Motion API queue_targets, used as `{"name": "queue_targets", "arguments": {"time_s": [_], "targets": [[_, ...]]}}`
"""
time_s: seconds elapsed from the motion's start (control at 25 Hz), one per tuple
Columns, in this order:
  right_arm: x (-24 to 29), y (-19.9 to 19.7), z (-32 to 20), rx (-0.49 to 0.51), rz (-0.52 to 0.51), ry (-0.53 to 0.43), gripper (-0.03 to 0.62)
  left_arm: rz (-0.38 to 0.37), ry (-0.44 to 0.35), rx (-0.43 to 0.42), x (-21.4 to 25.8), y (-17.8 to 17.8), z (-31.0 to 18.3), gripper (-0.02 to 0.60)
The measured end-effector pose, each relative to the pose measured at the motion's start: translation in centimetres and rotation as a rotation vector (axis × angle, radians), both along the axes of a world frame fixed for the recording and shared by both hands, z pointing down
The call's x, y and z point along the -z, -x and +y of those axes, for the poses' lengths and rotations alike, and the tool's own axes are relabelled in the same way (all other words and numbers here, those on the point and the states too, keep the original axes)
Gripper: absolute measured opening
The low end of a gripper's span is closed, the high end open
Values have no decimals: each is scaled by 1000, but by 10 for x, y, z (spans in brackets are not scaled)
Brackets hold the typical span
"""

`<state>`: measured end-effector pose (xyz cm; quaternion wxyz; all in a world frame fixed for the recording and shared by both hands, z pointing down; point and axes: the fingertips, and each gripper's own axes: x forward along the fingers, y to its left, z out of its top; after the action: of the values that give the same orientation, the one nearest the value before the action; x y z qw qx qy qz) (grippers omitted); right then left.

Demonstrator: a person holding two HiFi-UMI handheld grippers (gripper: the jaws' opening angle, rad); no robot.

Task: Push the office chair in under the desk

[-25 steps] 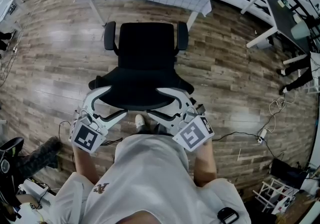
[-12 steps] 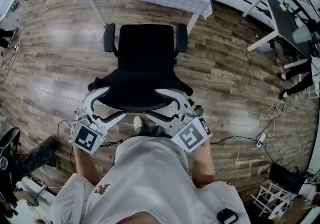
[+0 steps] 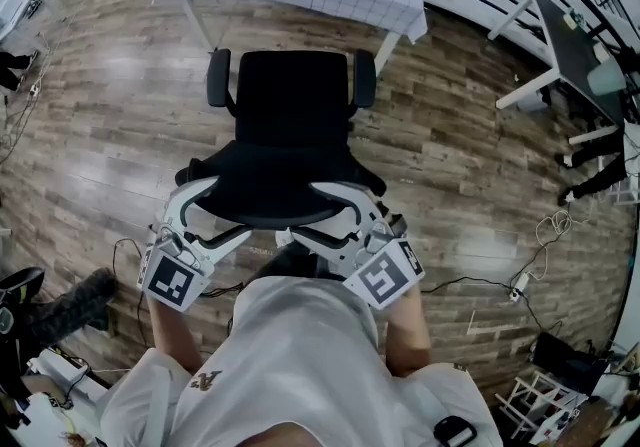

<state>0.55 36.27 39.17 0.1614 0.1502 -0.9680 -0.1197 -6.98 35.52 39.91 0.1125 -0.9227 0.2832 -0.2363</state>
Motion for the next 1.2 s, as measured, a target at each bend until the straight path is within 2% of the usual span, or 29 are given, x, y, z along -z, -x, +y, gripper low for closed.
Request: {"name": "queue_targets", "arguments": {"time_s": [0.2, 0.56, 0.96, 1.2], "targets": [[-2, 4, -4, -13, 13, 15, 306, 23, -9, -18, -3, 2, -3, 370], [-5, 6, -26, -22, 38, 24, 307, 17, -16, -28, -5, 5, -23, 359], [-5, 2, -55, -43, 18, 34, 314, 24, -34, -42, -3, 3, -50, 356], [-4, 0, -69, -37, 12, 17, 313, 24, -15, -33, -5, -1, -66, 361]]}}
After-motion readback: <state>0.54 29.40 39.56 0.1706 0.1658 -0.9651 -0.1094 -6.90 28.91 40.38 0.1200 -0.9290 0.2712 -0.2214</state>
